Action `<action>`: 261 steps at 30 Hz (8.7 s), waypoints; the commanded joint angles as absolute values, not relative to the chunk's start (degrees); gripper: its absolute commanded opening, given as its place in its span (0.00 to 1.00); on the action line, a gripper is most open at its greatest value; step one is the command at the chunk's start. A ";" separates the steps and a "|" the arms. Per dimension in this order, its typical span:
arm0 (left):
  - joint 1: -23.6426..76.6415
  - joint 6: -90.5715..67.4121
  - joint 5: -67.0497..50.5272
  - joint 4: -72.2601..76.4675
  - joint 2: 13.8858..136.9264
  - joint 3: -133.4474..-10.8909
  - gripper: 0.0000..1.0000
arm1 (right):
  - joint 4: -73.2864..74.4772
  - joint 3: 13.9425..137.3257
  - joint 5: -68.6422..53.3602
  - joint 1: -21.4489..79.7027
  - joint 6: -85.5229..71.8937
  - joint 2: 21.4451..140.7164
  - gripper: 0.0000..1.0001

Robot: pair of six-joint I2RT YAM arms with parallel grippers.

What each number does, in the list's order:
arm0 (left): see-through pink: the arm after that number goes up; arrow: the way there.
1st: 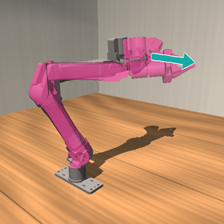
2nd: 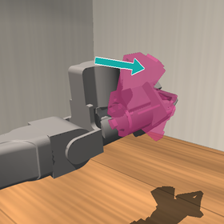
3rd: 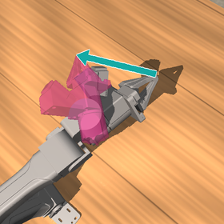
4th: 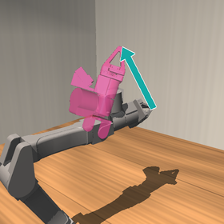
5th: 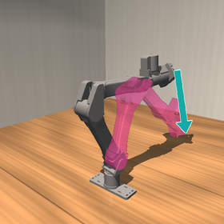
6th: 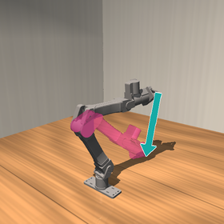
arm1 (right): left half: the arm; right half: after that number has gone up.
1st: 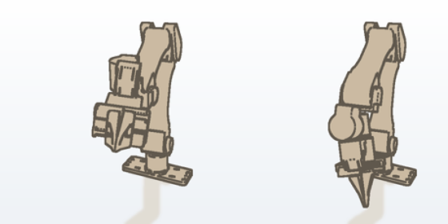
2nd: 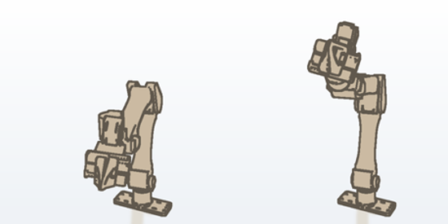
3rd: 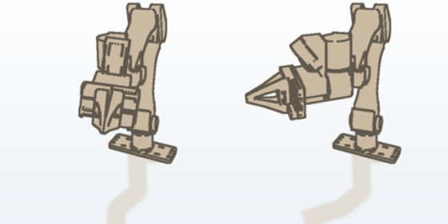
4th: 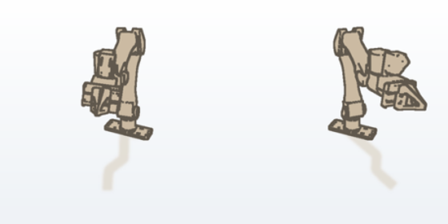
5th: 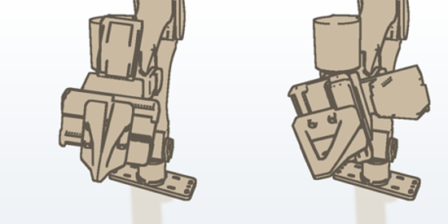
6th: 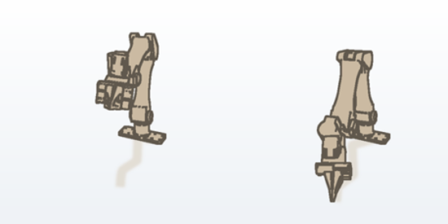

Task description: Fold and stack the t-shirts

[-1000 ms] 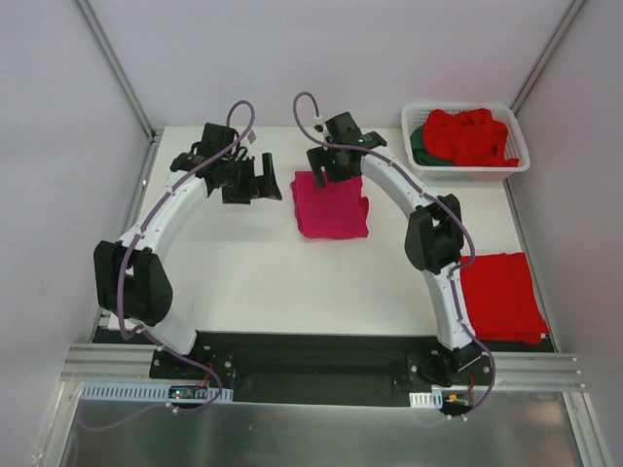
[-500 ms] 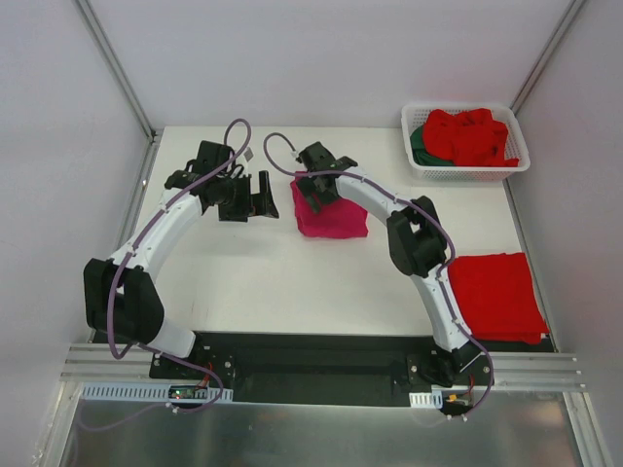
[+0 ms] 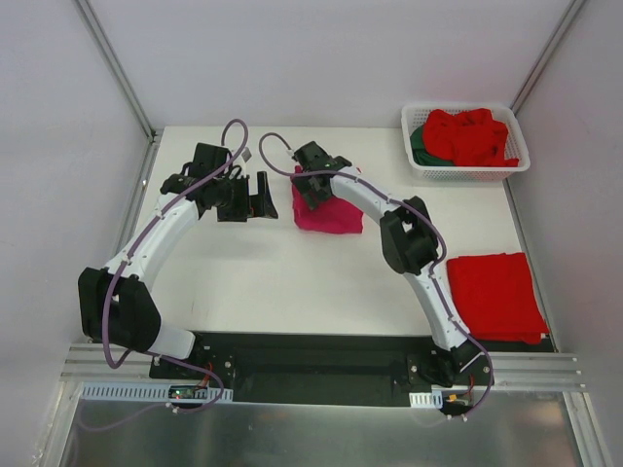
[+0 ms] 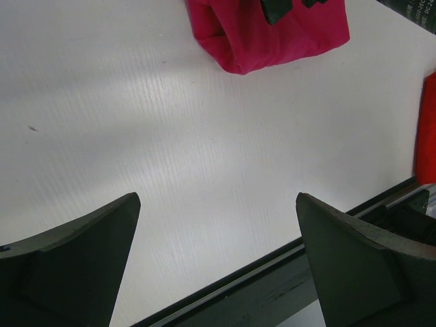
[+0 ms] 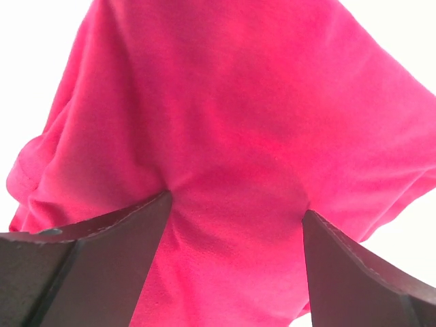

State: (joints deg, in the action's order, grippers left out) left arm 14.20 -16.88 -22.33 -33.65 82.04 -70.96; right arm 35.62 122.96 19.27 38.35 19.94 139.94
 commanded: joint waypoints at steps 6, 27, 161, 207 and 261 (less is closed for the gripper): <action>14.41 -16.79 -24.34 -33.13 81.04 -71.46 0.99 | 54.74 118.04 11.00 38.32 11.01 135.88 0.82; 14.94 -18.02 -21.54 -33.40 72.87 -66.80 0.99 | 47.64 115.32 -4.41 41.75 -18.56 131.07 0.87; 16.61 -18.37 -17.49 -35.77 79.89 -70.22 0.99 | 59.59 100.02 12.22 29.44 3.43 126.65 0.96; 8.89 -16.44 -13.01 -39.29 73.21 -67.06 0.99 | 57.92 104.85 14.24 38.23 6.85 120.68 0.96; 2.81 -17.75 -12.66 -39.90 78.05 -65.83 0.99 | 40.34 94.04 1.58 46.32 27.60 120.32 0.96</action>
State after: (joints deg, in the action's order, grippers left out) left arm 2.92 -17.12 -12.75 -39.38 78.06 -65.63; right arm 38.96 93.34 2.61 46.06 27.51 120.33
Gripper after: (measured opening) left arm 0.993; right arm 0.963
